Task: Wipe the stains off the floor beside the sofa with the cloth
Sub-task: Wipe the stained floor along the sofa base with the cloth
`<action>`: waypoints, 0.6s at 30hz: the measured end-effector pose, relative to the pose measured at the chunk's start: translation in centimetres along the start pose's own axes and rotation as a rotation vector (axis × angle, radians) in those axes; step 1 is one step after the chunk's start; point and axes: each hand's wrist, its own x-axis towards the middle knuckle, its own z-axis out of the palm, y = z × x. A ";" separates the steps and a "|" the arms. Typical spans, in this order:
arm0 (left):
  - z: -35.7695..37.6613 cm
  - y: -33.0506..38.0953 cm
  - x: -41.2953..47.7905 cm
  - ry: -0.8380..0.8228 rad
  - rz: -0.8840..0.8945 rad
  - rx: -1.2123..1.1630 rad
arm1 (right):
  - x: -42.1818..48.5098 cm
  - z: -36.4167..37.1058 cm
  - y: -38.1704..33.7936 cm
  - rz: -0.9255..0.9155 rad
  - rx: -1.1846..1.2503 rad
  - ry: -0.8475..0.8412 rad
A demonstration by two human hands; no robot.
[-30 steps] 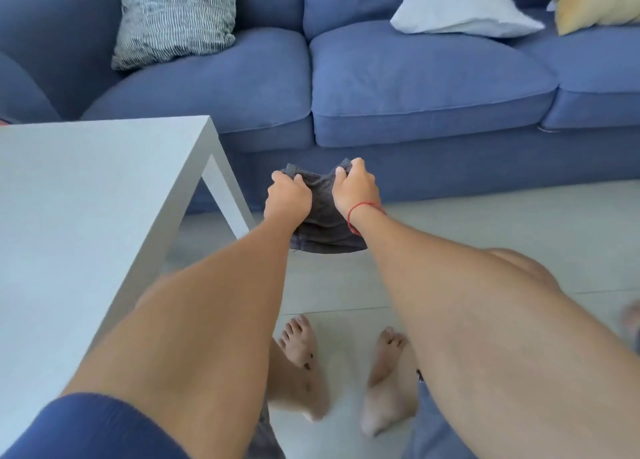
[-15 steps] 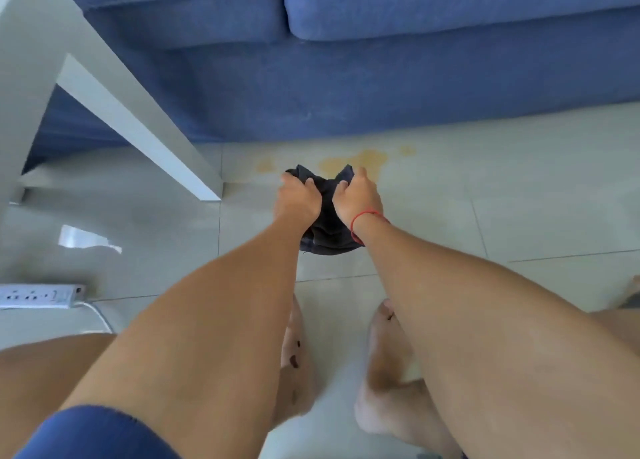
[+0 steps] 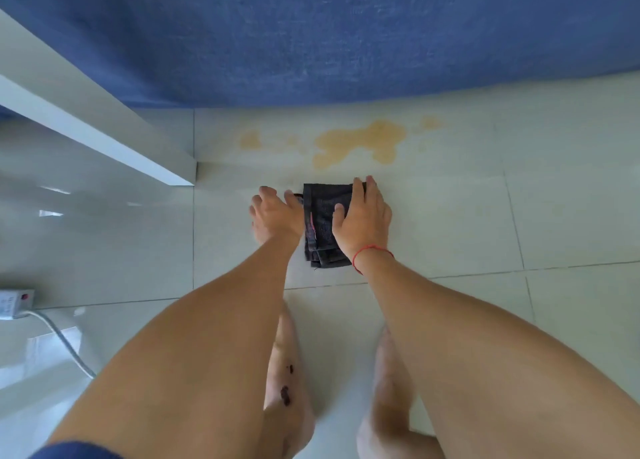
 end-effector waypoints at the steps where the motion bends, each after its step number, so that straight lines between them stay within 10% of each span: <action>1: 0.1 -0.4 0.9 0.029 0.019 0.037 | -0.3 0.7 0.2 -0.040 -0.023 -0.020; 18: 2.5 -5.6 7.5 0.005 -0.107 0.148 | 3.0 6.7 -0.6 -0.072 -0.147 0.054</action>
